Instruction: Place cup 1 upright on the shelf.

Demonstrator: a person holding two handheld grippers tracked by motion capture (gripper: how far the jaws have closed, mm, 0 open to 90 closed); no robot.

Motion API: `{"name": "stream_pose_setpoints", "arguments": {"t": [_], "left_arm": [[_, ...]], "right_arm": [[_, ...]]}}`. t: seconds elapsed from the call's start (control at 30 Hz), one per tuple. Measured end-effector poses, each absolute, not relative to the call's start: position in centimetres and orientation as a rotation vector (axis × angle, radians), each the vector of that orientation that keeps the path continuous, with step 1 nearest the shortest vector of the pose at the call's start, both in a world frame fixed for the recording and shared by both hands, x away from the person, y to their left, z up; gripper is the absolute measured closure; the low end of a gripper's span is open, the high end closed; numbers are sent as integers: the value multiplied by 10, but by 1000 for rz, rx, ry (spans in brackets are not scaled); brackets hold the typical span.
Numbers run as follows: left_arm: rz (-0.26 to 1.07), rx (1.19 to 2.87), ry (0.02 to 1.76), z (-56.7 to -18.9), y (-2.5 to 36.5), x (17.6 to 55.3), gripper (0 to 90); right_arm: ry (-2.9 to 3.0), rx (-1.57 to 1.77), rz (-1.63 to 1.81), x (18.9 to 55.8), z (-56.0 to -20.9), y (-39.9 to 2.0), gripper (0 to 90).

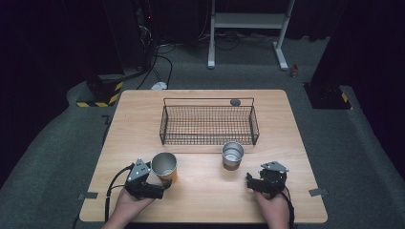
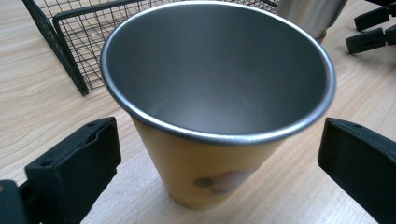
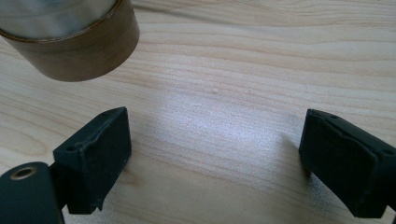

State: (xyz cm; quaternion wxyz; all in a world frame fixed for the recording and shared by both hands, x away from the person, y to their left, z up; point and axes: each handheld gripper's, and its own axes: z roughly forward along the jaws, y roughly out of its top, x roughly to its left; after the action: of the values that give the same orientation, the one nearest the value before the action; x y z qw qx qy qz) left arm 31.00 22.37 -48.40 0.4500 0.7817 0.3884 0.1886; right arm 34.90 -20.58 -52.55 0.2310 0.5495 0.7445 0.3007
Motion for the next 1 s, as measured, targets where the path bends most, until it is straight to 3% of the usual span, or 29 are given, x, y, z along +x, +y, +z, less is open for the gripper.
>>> {"name": "stream_pose_setpoints", "arguments": {"t": [1.0], "left_arm": [[474, 1879, 939, -494, 210, 323, 6]], "right_arm": [[2047, 1512, 826, 349, -525, -206, 92]]}}
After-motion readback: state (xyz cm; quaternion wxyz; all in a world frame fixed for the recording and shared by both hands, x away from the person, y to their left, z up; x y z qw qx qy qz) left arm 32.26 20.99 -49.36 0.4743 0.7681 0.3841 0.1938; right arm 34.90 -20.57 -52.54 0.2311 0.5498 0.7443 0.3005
